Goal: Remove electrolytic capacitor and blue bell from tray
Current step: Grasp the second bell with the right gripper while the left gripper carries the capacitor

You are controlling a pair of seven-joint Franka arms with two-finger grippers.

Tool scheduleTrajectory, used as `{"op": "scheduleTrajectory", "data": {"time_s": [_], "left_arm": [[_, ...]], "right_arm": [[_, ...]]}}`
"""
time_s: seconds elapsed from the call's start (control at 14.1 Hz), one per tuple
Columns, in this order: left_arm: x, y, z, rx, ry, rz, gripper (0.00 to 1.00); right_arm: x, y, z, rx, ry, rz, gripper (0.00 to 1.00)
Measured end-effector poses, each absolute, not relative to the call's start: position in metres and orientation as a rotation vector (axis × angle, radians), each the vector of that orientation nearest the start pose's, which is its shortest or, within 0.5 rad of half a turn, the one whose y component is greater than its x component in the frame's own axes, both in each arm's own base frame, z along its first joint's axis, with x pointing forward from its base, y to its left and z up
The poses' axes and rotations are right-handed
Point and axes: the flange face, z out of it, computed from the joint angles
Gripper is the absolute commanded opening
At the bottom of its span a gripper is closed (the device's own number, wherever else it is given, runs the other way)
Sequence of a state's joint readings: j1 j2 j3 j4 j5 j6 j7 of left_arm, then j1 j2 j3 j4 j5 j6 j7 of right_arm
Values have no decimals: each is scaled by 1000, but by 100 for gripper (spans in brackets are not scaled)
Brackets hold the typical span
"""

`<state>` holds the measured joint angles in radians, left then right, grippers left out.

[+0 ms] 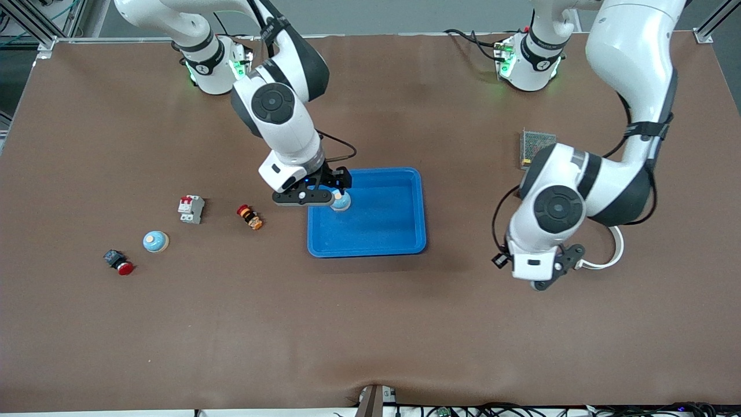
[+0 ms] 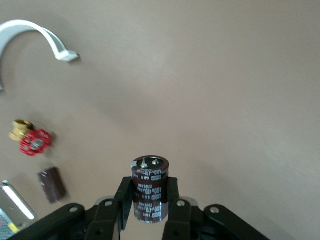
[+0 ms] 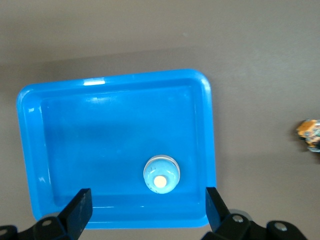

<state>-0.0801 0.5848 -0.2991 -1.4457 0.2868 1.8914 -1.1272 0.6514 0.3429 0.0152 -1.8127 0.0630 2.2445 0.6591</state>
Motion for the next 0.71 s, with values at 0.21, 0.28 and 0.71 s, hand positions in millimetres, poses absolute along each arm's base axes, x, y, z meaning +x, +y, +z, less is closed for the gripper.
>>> {"op": "scheduleTrajectory", "data": {"time_s": [0.21,0.28,0.71], "left_arm": [[672,-164,341,-2827,-929,66,0],[672,-151,338,-2831,-898,85,0],[652,-95,293,-2814,-769,252,0]], "right_arm": [[494,410,334,-3036,27,-70,100],[489,413,326,-3035,19,-78,100],[475,428,283,-3032,-12,-114,100]]}}
